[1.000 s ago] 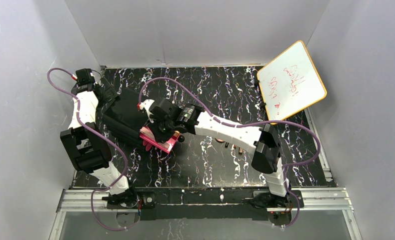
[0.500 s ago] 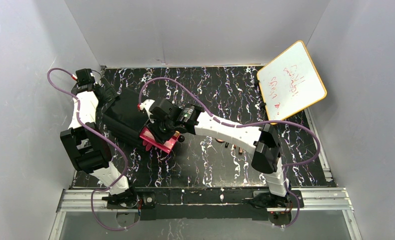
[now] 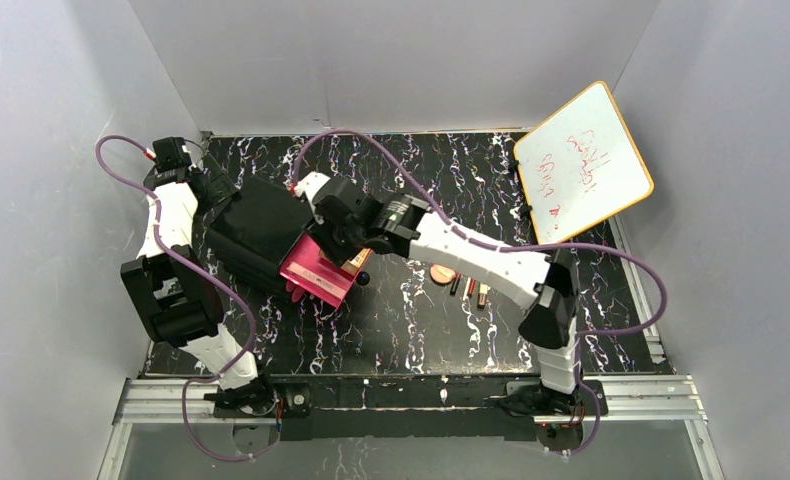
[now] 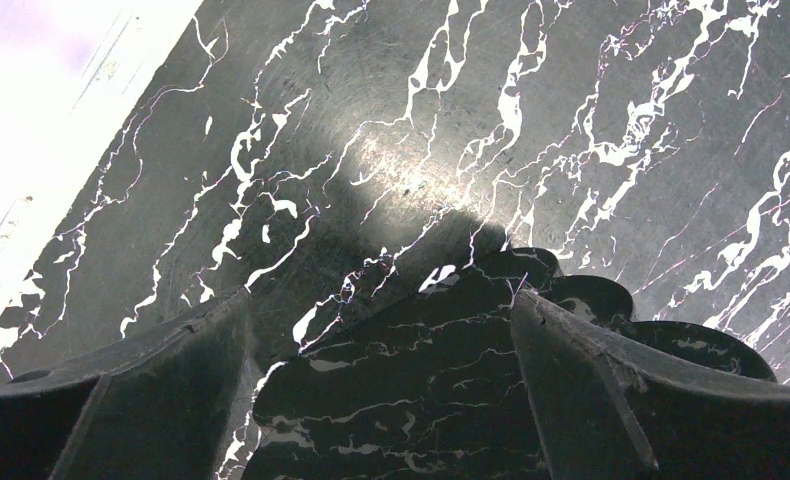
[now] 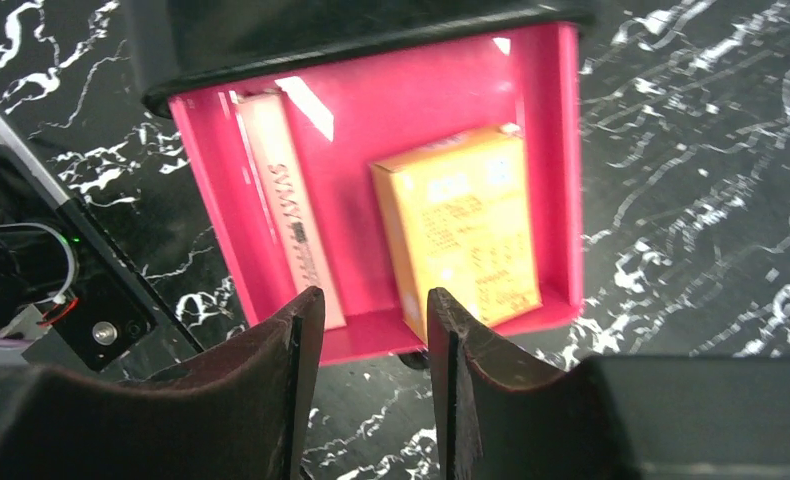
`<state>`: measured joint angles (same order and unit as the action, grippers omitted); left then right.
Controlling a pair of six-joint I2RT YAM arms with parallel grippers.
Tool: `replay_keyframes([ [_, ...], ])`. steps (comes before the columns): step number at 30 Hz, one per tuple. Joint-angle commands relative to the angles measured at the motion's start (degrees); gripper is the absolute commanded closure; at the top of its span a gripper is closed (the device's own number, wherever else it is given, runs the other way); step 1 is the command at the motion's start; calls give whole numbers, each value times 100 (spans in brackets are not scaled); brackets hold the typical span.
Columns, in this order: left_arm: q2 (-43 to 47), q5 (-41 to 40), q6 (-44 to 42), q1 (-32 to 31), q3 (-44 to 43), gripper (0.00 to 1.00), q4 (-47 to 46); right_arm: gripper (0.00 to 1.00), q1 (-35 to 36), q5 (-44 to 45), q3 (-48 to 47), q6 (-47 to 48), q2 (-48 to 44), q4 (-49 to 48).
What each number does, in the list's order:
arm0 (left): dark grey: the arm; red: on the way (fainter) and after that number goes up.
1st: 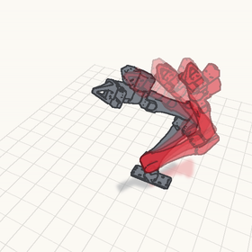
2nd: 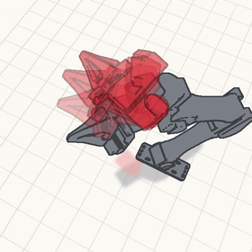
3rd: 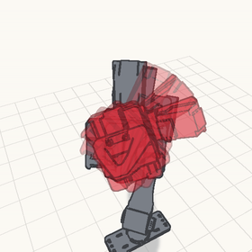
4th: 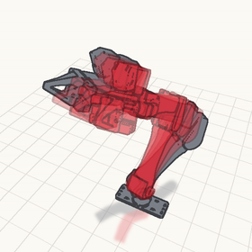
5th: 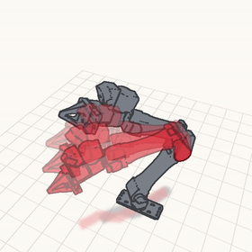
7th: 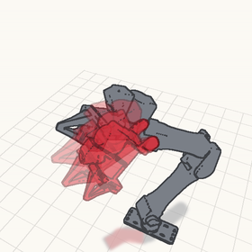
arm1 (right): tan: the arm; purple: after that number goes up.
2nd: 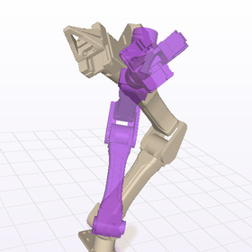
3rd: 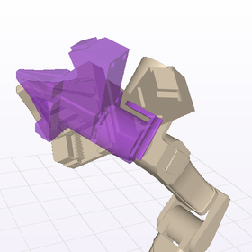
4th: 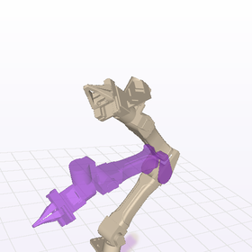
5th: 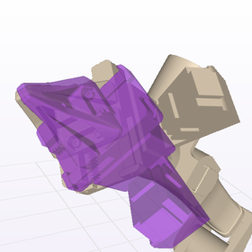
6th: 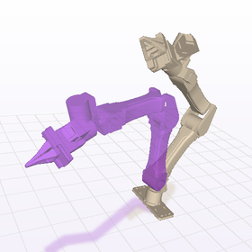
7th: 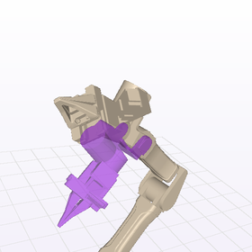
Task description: Organize the makeup
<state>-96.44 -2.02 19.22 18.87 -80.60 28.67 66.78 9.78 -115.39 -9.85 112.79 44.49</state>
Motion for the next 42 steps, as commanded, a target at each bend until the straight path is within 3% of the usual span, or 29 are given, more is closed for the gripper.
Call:
replay_keyframes([
  [1, 237, 202, -156, -94, 53, 2, 392, 49, -227, 195, 425, 100, -585, -73],
  [10, 210, 202, -164, -112, -17, 2, 432, 50, -340, -222, 1184, -44, -556, -714],
  [25, 128, 202, -182, -121, -20, 2, 424, 50, -341, -894, 678, -235, 225, -1036],
  [38, 71, 202, -191, -121, -34, 2, 428, 50, -452, 25, -549, 291, -8, -174],
  [42, 77, 202, -191, -121, -27, 2, 423, 50, -546, 327, -491, 433, -452, 150],
])
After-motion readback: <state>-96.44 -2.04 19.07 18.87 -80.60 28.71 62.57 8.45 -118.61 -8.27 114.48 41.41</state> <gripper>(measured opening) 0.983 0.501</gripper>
